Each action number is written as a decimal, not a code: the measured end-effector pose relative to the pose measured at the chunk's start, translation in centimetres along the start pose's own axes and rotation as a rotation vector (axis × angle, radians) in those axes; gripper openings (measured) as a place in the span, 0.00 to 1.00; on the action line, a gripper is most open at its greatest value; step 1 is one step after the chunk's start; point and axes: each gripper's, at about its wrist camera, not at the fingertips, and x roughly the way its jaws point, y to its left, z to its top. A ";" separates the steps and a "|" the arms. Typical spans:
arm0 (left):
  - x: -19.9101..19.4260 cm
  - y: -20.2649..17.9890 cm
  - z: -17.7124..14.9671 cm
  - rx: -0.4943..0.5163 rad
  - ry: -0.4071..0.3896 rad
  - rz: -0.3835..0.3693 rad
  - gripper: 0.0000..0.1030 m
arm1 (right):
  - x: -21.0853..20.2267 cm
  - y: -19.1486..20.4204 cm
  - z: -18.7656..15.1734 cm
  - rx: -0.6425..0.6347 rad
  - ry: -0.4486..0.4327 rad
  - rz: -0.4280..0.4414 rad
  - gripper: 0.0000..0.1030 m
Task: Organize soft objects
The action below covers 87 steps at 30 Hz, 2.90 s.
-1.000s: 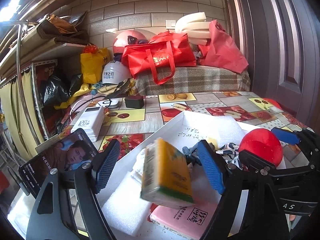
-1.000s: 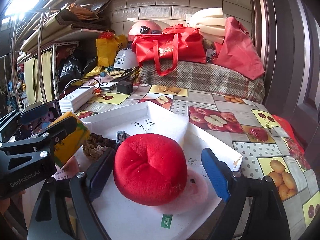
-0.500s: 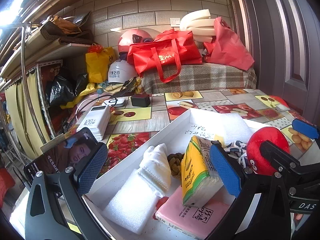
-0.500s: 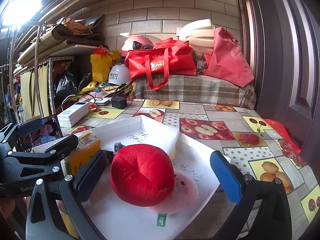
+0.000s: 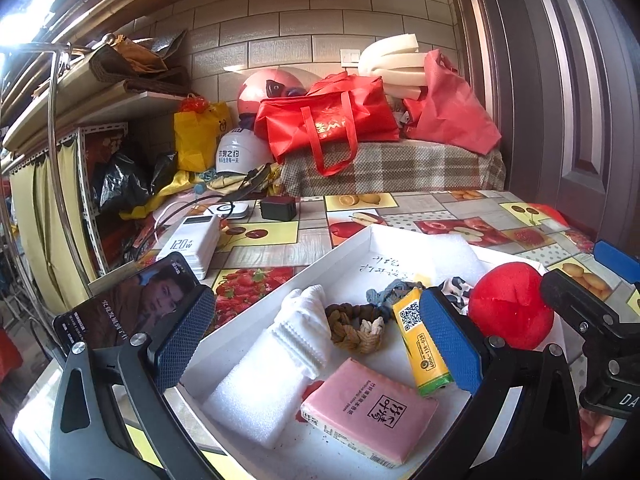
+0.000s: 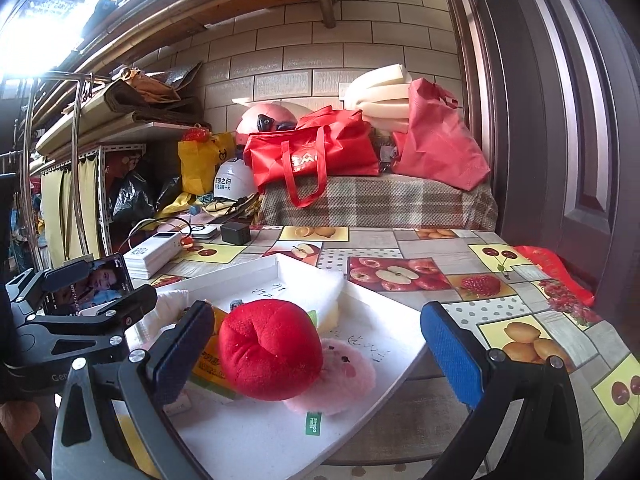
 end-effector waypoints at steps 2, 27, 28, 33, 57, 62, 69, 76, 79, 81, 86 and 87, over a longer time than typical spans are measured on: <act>-0.5 -0.4 -0.1 0.013 -0.007 0.007 1.00 | -0.3 0.0 -0.1 -0.004 0.000 0.000 1.00; -6.0 -4.3 -2.0 0.033 0.026 -0.115 1.00 | -6.9 -2.5 -2.5 -0.001 0.054 -0.007 1.00; -6.1 -4.3 -2.1 0.032 0.032 -0.122 1.00 | -7.2 -2.7 -2.6 0.001 0.057 -0.006 1.00; -7.2 -5.4 -2.5 0.044 0.050 -0.155 1.00 | -8.7 -4.3 -2.9 0.040 0.063 -0.022 1.00; -10.0 -6.9 -3.5 0.069 0.123 0.016 1.00 | -17.1 -8.5 -3.8 0.145 -0.085 -0.220 1.00; -10.7 -8.4 -3.7 0.146 0.090 0.086 1.00 | -18.3 -8.3 -4.3 0.166 -0.128 -0.308 1.00; -11.6 -8.9 -3.6 0.168 0.051 0.046 1.00 | -18.6 -8.7 -4.3 0.184 -0.141 -0.280 1.00; -11.0 -7.6 -3.5 0.089 0.085 0.024 1.00 | -18.8 -8.6 -4.3 0.177 -0.151 -0.282 1.00; -10.7 -7.4 -3.6 0.078 0.099 0.024 1.00 | -18.7 -8.4 -4.2 0.157 -0.148 -0.282 1.00; -10.6 -7.5 -3.6 0.078 0.102 0.025 1.00 | -18.6 -8.4 -4.1 0.150 -0.146 -0.278 1.00; -10.5 -7.3 -3.7 0.075 0.107 0.035 1.00 | -18.4 -8.6 -4.1 0.159 -0.138 -0.272 1.00; -10.5 -7.3 -3.8 0.075 0.108 0.035 1.00 | -18.4 -8.7 -4.1 0.162 -0.137 -0.271 1.00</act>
